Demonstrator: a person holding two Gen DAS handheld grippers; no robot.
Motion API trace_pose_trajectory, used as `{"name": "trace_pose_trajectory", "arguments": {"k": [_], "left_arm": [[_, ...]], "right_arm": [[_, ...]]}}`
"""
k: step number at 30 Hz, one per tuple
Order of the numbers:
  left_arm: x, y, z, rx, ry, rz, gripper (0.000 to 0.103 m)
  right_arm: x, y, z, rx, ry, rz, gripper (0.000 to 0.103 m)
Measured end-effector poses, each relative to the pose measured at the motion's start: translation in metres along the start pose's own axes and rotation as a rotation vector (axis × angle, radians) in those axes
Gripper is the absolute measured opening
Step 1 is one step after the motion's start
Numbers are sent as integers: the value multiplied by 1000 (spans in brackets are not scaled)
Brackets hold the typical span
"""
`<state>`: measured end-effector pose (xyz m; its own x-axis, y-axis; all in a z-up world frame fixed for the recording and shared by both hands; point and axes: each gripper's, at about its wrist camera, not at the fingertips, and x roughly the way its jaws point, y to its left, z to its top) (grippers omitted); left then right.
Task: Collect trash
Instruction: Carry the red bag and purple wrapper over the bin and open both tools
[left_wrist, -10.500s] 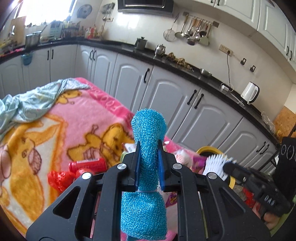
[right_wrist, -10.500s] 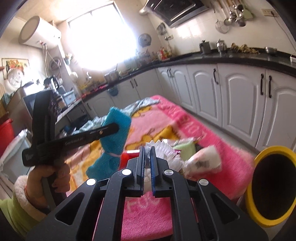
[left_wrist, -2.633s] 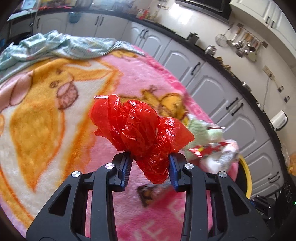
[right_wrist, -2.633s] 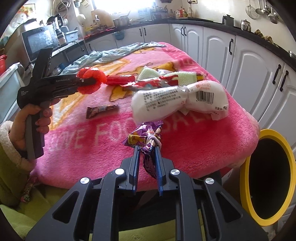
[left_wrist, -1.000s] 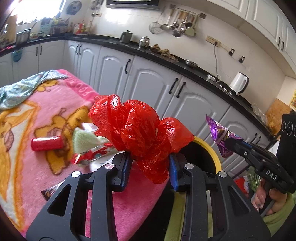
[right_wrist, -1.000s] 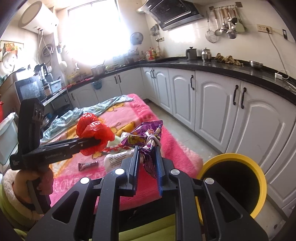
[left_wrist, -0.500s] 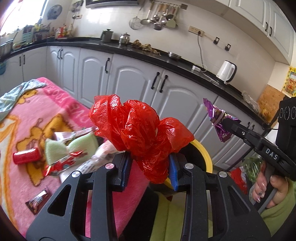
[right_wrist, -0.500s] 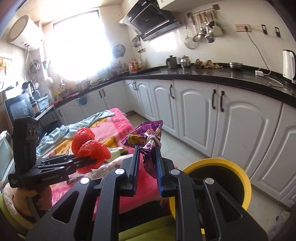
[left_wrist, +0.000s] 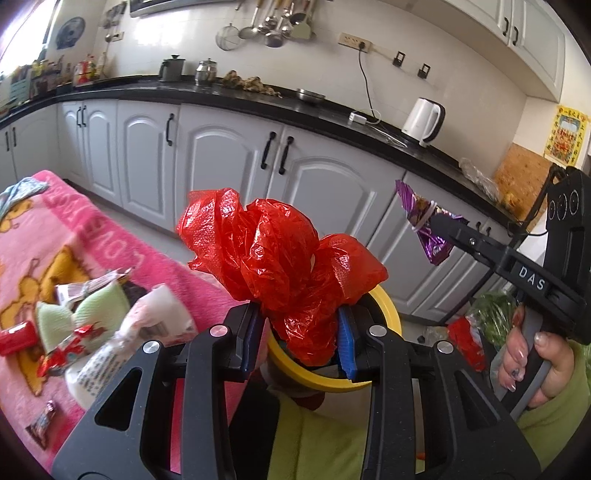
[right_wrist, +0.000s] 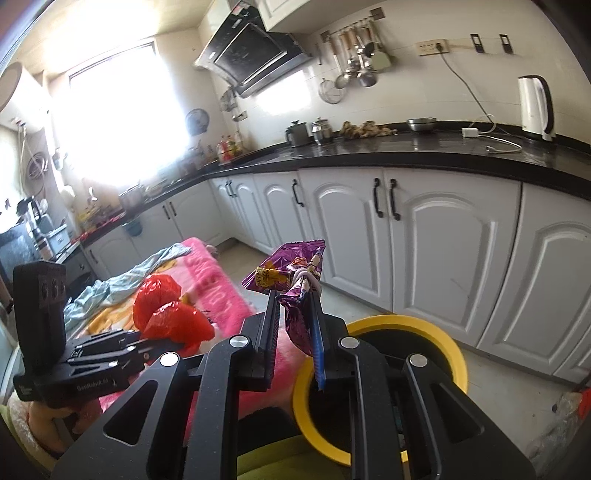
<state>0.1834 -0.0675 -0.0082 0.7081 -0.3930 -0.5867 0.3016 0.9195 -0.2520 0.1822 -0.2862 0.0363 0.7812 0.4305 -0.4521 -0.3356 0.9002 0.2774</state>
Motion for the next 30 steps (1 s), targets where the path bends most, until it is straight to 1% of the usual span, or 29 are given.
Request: {"name": "trace_pose_trajectory", "arguments": {"k": [4,16,23,30], "left_arm": [[11,-9,0,19,17,-11,27],[52,-28,-6,59,88,-48,27],[81,-32,-16,62,148,-63,27],[110,-35,-27,70,211,-76,28]], "right_arm": [[-3,-10,0,-9,-17,-52,16],[-3,-38,-7,23,-16,-130,16],[9,-52,-12,48,20,-148,16],[29,-68,-23,76,88,-160,16]]}}
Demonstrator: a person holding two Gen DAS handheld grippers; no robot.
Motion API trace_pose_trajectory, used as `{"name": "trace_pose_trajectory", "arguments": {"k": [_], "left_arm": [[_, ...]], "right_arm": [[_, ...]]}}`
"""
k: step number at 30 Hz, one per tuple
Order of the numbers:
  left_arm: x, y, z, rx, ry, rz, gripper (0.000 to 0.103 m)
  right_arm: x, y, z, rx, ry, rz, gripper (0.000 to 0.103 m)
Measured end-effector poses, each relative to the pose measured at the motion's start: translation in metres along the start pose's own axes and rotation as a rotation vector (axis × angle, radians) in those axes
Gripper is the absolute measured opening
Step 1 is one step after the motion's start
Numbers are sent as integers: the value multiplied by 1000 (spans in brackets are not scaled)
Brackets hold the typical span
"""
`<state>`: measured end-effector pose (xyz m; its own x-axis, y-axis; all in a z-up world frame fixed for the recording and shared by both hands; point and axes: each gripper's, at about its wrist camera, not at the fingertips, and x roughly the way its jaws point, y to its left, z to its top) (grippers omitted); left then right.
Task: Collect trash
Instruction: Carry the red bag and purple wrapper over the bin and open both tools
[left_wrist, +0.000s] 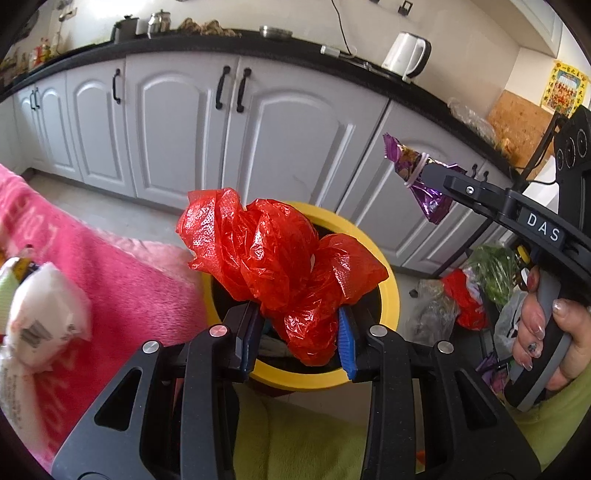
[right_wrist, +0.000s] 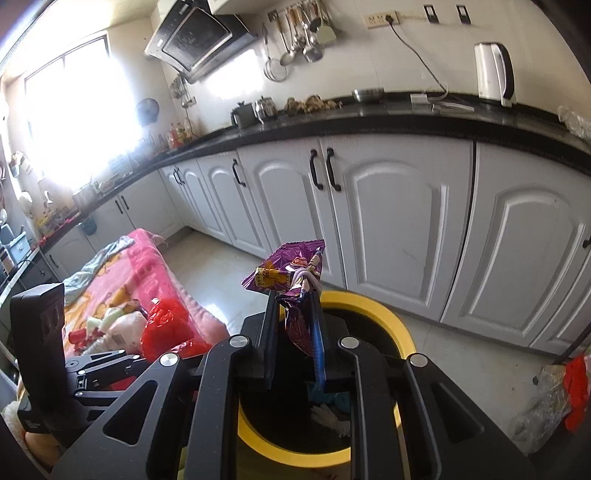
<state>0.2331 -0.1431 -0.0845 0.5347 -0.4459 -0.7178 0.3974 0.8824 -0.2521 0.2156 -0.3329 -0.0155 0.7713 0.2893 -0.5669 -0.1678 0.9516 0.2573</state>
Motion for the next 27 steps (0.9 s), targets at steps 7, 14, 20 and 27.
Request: {"name": "trace_pose_trajectory", "arguments": {"k": [7,14,20,27], "left_arm": [[29,-1,-6,5,60,-11,28],[47,0,-8,0,89,-11,30],[52,7,-10,-36,93,9,47],[44,14,-9,-67,72,30,67]], "right_arm": [[24,-17,-11,39,66,-3,17],[40,-26,-19,71,108,-3,20],[41,-37,-21,118,100,-10,48],[37,-39,-19,131,87,-13,54]]}}
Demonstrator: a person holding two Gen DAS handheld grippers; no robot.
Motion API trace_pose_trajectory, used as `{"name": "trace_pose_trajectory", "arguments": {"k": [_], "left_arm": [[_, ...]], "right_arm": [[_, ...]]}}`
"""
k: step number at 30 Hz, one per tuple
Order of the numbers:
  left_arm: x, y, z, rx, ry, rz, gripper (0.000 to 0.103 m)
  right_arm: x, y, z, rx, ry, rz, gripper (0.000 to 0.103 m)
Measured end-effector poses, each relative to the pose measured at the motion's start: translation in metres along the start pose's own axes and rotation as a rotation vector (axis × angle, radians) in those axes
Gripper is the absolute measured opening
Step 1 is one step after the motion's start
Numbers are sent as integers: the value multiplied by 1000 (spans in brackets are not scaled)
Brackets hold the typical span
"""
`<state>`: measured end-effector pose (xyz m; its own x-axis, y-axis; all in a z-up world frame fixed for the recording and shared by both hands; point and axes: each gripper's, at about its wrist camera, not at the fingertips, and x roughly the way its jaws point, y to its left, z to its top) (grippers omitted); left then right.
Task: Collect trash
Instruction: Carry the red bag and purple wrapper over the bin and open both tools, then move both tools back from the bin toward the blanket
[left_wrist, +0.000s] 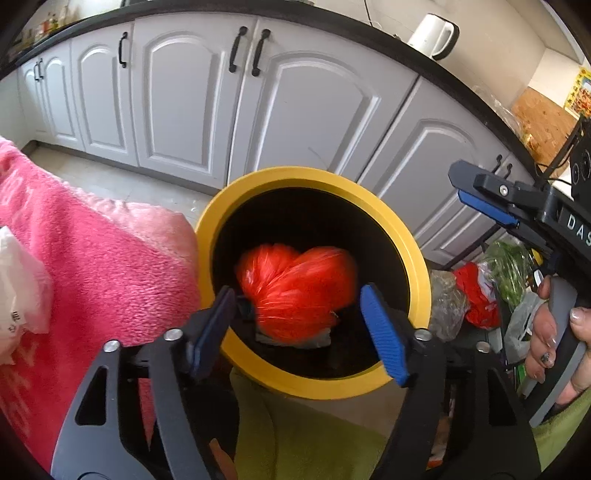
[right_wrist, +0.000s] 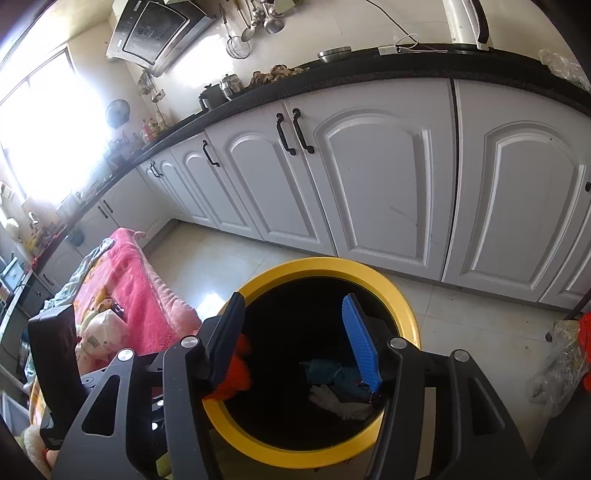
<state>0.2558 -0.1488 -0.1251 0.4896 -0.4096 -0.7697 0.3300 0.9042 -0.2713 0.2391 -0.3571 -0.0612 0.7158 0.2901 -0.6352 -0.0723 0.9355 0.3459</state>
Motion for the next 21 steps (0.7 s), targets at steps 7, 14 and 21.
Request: {"name": "trace_pose_trajectory", "arguments": {"k": [7,14,21], "left_arm": [[-17,4,4,-5,-37,35,89],[-33,7,10,-24,-79,39,92],[-51,12,13,-48,-120,47,92]], "right_arm": [[-4,4,2,-11,-17,-4,63],[-8,7,4,-18,-30,-8,68],[-16,11,7,-28,-53,-10,70]]}}
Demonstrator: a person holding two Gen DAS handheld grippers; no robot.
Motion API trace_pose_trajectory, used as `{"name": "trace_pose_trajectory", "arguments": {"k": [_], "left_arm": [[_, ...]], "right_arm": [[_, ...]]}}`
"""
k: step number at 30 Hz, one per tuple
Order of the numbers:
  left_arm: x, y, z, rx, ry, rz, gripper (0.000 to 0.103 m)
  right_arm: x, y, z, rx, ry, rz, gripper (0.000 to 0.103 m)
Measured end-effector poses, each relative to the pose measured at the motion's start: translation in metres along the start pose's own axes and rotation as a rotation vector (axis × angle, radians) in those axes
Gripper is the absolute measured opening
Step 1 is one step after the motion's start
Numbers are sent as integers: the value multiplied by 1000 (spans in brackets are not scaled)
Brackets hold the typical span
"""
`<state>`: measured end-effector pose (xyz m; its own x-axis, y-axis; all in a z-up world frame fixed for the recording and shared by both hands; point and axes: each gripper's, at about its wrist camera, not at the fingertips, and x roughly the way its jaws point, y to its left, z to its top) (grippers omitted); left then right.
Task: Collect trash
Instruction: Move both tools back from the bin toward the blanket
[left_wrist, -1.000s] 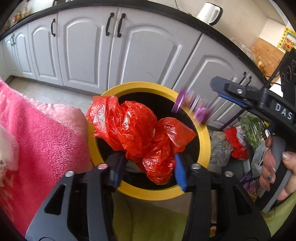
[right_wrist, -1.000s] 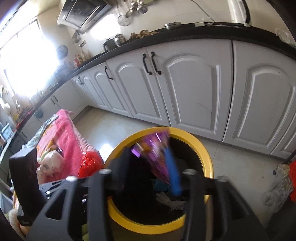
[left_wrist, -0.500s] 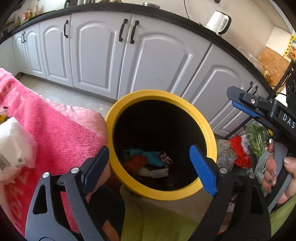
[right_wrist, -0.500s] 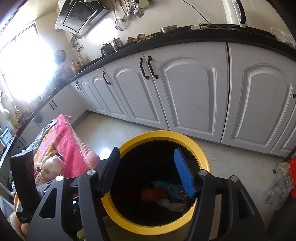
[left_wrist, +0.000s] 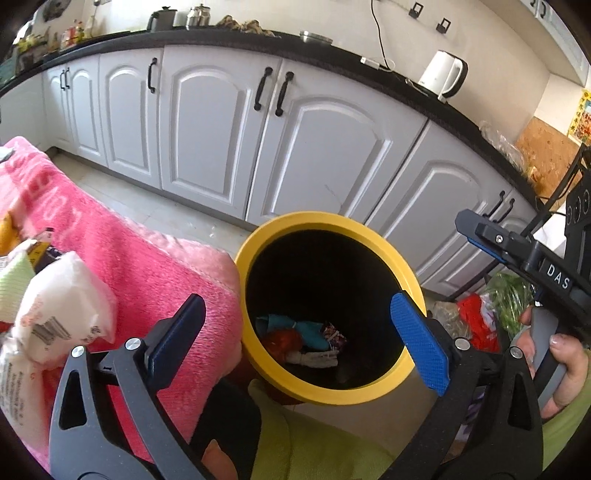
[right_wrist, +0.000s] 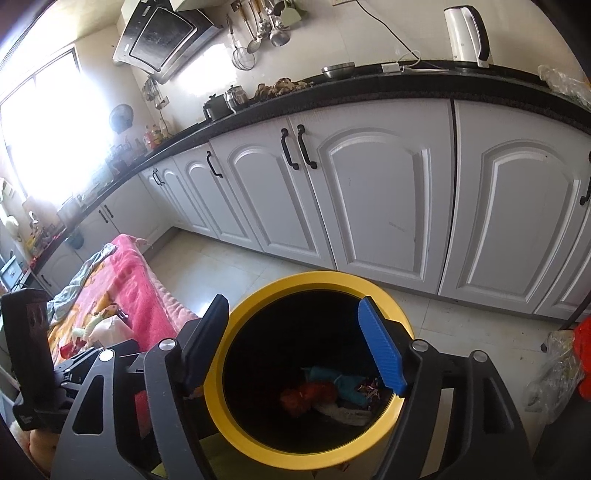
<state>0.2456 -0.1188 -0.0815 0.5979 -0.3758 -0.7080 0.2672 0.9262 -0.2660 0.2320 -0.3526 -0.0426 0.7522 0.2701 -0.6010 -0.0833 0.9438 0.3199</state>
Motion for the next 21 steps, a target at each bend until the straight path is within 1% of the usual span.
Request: {"name": "trace_pose_trajectory", "arguments": {"k": [11,21], "left_arm": [[-31,18,5,-47,-64,27,92],[-63,37,3,-82,-124,60,92]], "right_arm": [[-12,18,2,-45,-30,16,73],[-23,47,1,-111,-52,48,74]]}}
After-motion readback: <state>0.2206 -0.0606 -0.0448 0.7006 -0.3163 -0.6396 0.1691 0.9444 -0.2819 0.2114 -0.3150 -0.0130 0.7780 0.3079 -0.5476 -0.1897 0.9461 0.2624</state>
